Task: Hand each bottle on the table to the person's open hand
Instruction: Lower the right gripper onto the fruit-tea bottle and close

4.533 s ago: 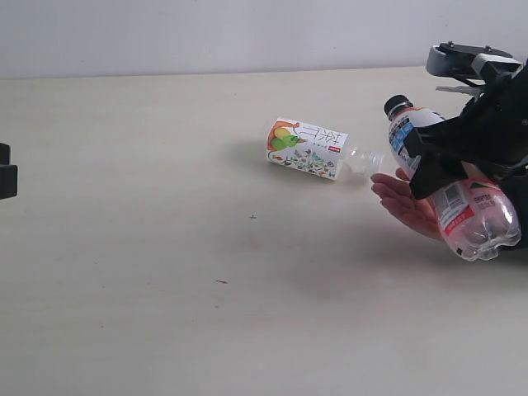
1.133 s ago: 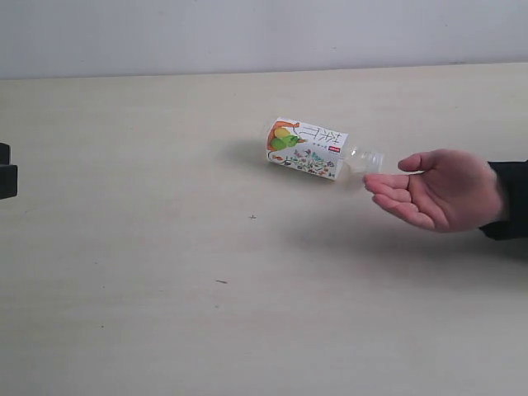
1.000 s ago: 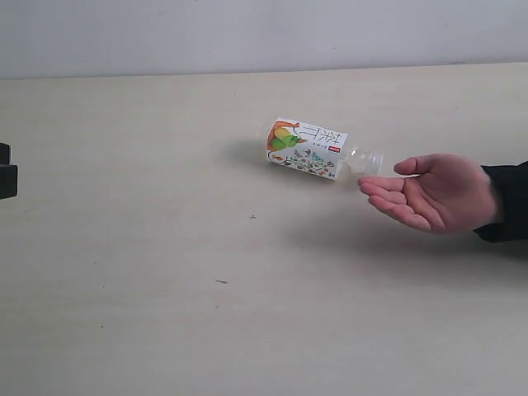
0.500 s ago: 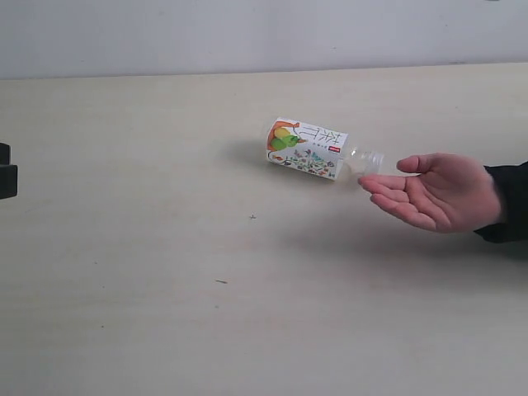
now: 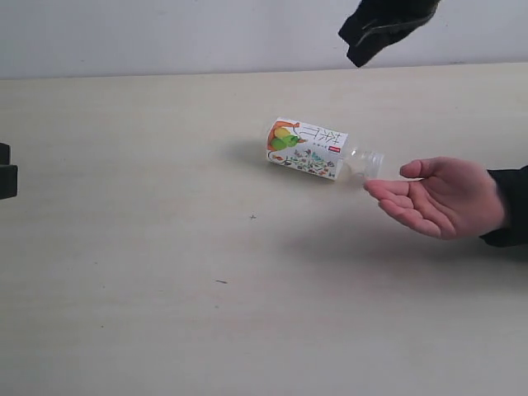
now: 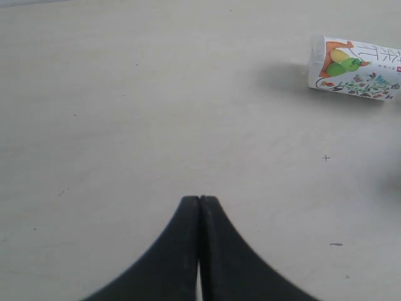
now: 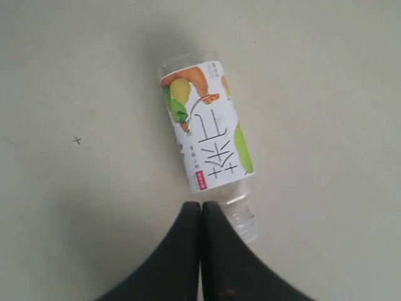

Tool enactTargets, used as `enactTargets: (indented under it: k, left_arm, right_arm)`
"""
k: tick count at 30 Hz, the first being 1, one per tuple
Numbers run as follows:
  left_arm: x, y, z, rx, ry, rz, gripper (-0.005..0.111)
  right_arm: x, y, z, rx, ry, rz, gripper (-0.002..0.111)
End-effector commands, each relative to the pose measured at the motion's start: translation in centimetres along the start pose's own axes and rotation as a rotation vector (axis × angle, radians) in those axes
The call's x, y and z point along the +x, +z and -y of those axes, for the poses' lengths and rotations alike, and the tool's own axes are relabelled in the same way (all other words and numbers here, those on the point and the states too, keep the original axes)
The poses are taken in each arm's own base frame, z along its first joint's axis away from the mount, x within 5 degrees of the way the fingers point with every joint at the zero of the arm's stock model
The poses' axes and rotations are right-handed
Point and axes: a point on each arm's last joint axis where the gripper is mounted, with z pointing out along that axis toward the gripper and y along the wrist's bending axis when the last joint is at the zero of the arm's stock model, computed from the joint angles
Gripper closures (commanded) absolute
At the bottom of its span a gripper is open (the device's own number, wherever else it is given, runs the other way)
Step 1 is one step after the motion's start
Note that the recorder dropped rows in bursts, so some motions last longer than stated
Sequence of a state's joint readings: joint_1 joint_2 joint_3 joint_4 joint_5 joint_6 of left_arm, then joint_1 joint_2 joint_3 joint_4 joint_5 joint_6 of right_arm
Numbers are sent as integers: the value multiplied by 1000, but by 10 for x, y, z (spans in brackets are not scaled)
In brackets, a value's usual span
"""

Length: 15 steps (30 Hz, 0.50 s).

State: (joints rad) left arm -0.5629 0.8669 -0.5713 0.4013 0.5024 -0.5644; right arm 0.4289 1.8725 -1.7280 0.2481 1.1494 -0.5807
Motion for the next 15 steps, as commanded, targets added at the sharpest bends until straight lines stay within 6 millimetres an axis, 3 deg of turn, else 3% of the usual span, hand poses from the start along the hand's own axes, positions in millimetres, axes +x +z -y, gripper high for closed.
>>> enactTargets:
  k: [1, 5, 9, 13, 15]
  left_arm:
    - [0, -1, 0, 4, -8, 12, 107]
    - [0, -1, 0, 4, -8, 12, 107]
    - [0, -1, 0, 4, -8, 12, 107]
    - [0, -1, 0, 4, -8, 12, 107]
    - [0, -1, 0, 4, -8, 12, 107]
  right_arm:
    - [-26, 7, 19, 44, -35, -11, 108]
    - [-35, 24, 22, 63, -160, -35, 108]
    - [-37, 48, 13, 75, -248, -105, 106]
    - [-44, 66, -6, 44, -293, -127, 92]
    - [-46, 75, -16, 41, -324, -147, 80]
